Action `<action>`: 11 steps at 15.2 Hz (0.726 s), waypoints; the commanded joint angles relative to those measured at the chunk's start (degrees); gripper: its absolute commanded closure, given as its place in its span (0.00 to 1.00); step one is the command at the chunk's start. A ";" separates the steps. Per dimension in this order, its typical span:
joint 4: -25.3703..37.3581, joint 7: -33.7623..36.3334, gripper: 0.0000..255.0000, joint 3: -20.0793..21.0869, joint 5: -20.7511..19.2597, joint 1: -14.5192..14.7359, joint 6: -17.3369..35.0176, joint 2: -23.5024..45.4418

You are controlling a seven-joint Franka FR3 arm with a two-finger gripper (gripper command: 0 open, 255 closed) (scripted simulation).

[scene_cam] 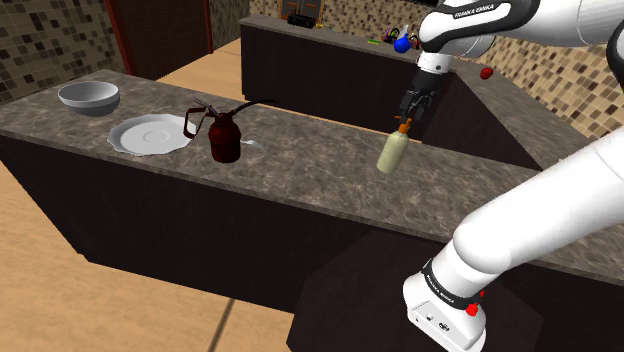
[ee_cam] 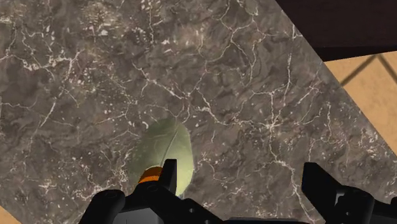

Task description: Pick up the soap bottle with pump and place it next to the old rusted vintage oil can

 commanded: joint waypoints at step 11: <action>5.60 -8.41 0.00 -5.16 6.99 -1.77 7.50 13.52</action>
